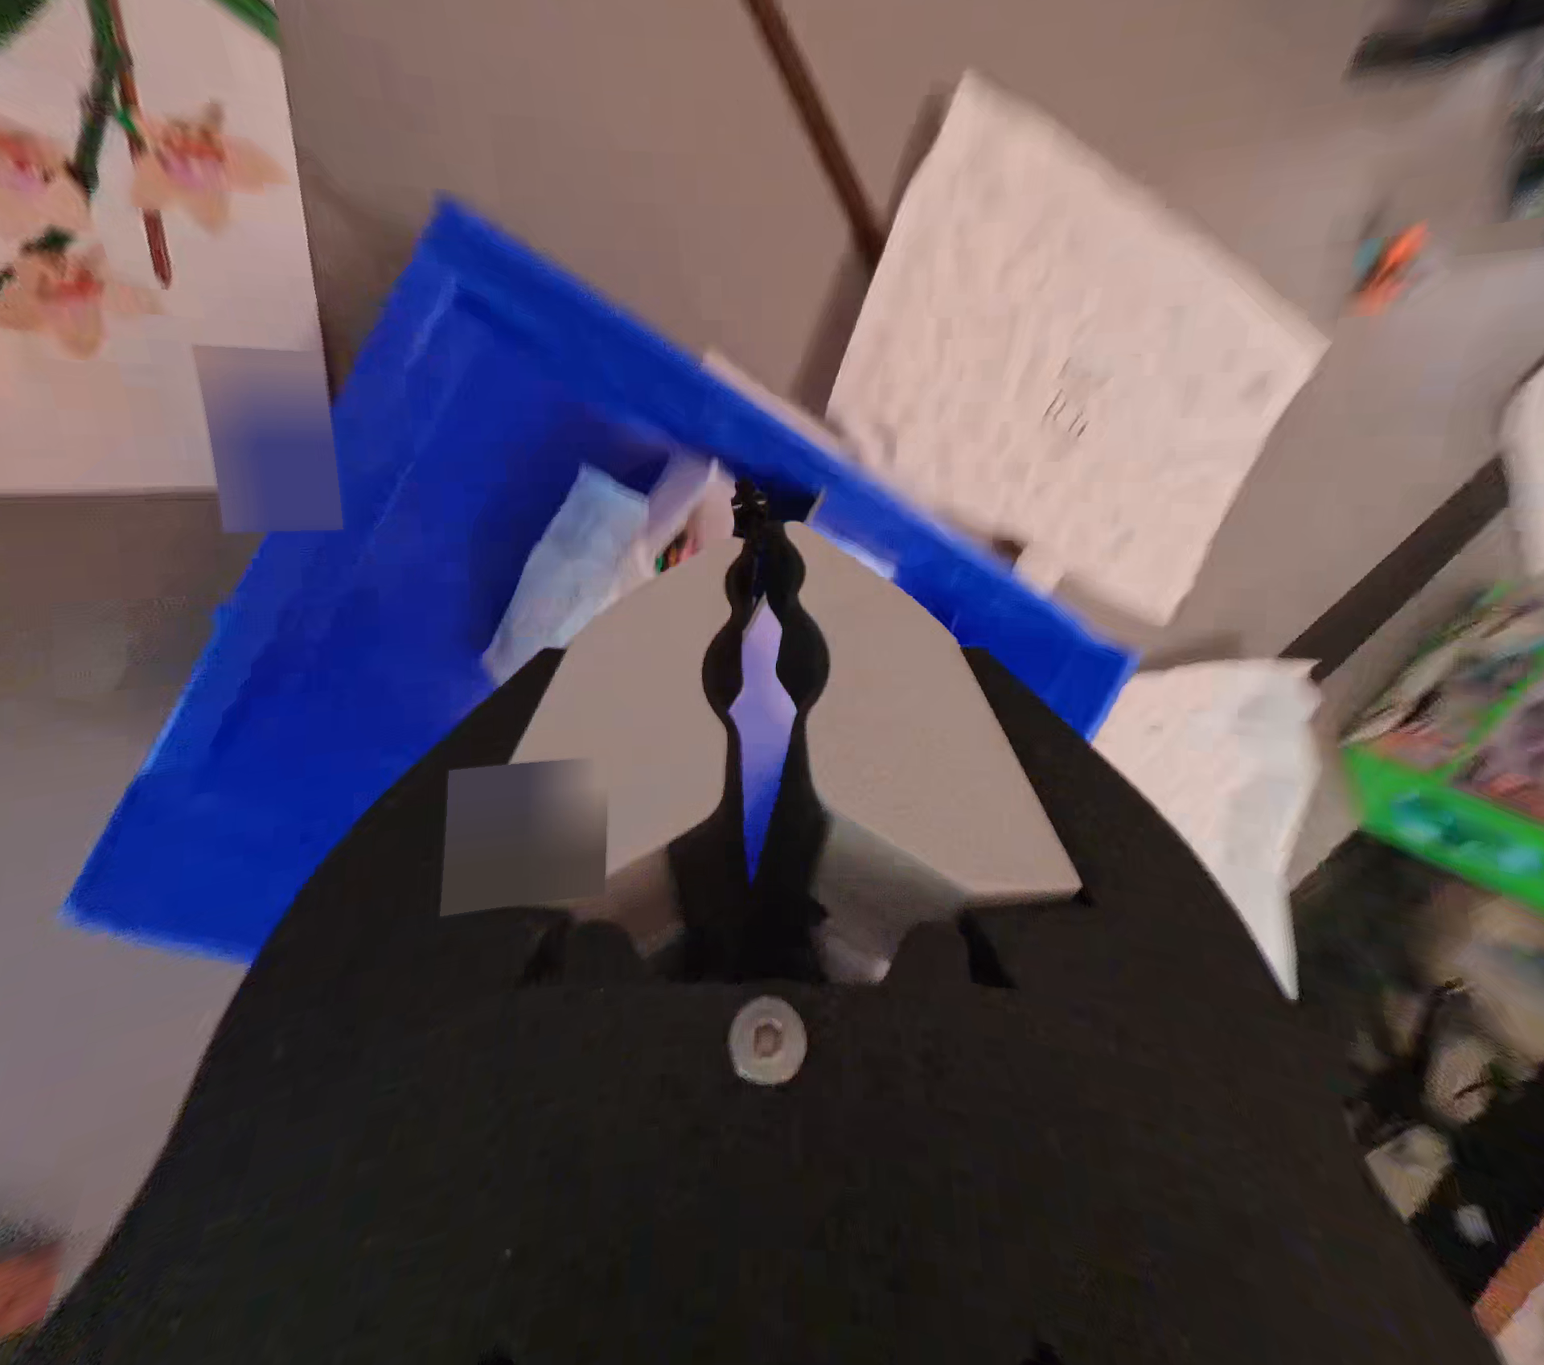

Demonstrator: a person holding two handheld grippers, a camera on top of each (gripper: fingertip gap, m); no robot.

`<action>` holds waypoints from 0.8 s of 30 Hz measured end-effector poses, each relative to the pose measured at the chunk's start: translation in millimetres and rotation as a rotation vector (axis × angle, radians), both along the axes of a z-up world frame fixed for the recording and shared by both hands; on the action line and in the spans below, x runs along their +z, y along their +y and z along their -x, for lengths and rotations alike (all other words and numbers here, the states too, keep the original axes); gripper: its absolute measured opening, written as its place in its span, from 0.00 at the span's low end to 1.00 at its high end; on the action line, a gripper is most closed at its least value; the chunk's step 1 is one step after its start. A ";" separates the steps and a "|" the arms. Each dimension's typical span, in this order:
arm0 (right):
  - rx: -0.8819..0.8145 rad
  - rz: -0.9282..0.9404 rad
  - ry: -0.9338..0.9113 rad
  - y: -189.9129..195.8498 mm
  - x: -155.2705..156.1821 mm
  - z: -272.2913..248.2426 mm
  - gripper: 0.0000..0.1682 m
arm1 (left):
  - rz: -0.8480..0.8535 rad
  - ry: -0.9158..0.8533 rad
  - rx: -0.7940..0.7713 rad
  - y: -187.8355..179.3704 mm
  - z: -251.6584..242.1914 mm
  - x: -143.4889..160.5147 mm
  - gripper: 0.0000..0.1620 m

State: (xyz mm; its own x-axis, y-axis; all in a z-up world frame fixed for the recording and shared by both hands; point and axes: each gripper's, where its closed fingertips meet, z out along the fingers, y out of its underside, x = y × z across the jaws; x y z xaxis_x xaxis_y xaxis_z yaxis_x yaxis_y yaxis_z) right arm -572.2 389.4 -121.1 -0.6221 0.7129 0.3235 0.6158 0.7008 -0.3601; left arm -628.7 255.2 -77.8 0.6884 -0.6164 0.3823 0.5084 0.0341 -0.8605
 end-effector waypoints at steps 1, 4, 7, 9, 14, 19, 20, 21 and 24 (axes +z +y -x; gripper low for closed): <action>-0.047 0.016 -0.053 12.5 -7.5 -7.3 0.02 | 0.003 0.022 0.020 0.6 0.2 -0.4 0.18; -0.100 0.104 -0.156 18.7 -23.6 -19.7 0.02 | 0.008 0.049 0.023 0.4 -2.8 -1.1 0.19; -0.132 0.018 -0.251 33.8 -39.3 -29.7 0.02 | 0.017 0.057 0.040 1.1 -0.7 -2.6 0.19; -0.149 0.036 -0.288 34.0 -46.9 -33.1 0.02 | 0.014 0.061 0.044 0.0 0.2 -2.3 0.19; -0.194 0.026 -0.365 38.0 -58.6 -41.1 0.06 | 0.011 0.061 0.053 -1.7 1.4 -0.8 0.19; -0.214 0.098 -0.384 30.3 -59.9 -41.4 0.14 | 0.021 0.088 0.066 -0.4 0.4 -2.6 0.19; -0.219 0.082 -0.388 32.4 -60.0 -41.8 0.14 | 0.022 0.094 0.069 -0.6 0.4 -2.6 0.19; -0.226 0.064 -0.379 34.6 -58.4 -41.2 0.14 | 0.022 0.101 0.073 -0.6 0.2 -2.6 0.19; -0.264 0.070 -0.312 23.4 -33.8 -41.5 0.10 | 0.018 0.139 0.091 -0.7 -1.2 -4.0 0.15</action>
